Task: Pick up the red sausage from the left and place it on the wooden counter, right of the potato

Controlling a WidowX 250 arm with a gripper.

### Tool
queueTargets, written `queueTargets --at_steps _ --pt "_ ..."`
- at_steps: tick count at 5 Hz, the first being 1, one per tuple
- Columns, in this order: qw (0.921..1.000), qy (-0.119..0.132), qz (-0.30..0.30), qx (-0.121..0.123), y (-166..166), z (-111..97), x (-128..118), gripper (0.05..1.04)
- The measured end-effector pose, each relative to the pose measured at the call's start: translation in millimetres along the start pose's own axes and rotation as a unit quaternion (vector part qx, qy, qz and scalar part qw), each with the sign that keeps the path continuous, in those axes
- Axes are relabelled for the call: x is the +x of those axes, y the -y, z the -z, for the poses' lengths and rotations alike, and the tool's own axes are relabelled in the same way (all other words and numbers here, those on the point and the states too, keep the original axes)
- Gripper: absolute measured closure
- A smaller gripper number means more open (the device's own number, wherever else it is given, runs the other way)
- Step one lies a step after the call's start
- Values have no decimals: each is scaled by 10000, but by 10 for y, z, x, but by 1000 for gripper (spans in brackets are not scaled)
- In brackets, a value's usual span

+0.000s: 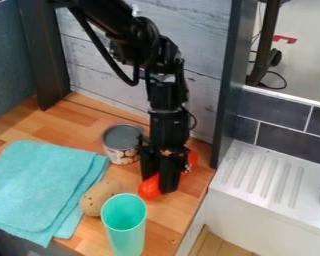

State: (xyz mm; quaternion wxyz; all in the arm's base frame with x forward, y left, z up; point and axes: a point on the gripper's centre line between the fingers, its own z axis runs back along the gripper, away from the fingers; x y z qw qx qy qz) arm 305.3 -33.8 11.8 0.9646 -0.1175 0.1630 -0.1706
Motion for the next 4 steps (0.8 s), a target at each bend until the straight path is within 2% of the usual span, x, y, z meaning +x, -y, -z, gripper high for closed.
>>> queueTargets --at_steps 1,2,3,4 --pt "9997 -83 -208 -37 6 4 -26 448" --pt "9995 -80 -316 -44 10 -1 -27 155" --pt "9990 270 -347 0 65 -181 -33 78" --pt "9973 601 -413 88 89 -438 -176 83"
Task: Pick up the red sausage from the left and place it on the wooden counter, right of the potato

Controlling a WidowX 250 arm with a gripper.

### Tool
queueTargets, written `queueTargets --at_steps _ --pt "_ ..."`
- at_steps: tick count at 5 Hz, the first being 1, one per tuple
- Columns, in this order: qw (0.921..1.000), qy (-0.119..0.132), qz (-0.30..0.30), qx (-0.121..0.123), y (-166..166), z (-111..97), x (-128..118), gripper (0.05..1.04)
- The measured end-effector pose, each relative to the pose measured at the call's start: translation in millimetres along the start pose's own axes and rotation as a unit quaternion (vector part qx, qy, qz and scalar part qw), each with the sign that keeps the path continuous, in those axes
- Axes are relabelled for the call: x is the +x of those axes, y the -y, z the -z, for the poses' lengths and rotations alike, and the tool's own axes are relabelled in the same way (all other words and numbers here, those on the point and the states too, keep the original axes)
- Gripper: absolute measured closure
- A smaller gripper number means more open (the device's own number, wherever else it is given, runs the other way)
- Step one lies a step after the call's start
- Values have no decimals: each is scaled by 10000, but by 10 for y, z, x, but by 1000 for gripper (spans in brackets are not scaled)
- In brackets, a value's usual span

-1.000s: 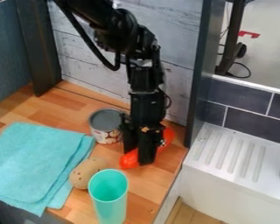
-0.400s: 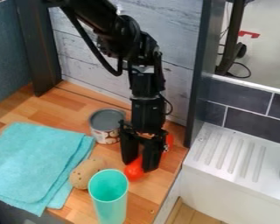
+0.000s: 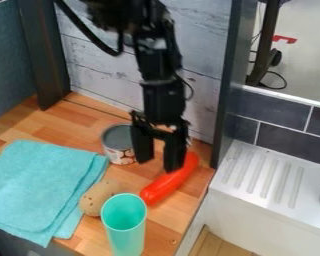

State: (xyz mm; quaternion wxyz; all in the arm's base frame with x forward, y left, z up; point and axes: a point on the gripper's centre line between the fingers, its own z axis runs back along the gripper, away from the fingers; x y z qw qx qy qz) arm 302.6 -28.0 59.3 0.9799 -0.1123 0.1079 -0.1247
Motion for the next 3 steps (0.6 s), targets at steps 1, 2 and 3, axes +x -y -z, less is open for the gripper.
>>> queueTargets --at_steps 1,2,3 --pt "9989 53 -211 416 -45 -268 -312 83" --pt "9940 8 -449 995 -102 -477 -618 83" --pt "9891 -24 -837 1215 -299 -576 -901 83"
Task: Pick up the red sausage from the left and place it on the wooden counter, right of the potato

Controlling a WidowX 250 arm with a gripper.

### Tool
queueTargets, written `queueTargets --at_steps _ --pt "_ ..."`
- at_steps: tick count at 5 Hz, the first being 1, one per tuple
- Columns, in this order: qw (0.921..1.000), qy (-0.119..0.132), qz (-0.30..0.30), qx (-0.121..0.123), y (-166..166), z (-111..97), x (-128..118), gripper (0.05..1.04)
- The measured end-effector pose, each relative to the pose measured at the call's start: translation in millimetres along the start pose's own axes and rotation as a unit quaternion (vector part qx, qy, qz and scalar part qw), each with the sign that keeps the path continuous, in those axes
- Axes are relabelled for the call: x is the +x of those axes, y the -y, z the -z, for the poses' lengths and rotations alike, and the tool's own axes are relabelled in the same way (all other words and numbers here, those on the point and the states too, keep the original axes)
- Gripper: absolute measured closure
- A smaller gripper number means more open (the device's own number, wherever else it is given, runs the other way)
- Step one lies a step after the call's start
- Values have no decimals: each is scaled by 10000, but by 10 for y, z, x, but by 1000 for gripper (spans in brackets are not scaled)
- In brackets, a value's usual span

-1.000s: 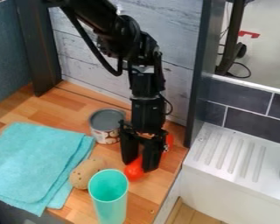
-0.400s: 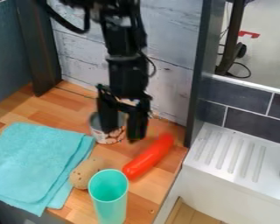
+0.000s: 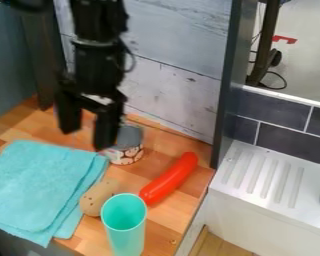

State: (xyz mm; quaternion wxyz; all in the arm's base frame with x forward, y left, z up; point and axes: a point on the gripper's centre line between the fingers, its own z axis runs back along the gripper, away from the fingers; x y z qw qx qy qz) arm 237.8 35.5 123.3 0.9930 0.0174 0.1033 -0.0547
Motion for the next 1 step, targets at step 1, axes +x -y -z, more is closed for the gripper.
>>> queueTargets --at_steps 1 --pt "9995 127 -261 -138 -181 -34 -185 83"
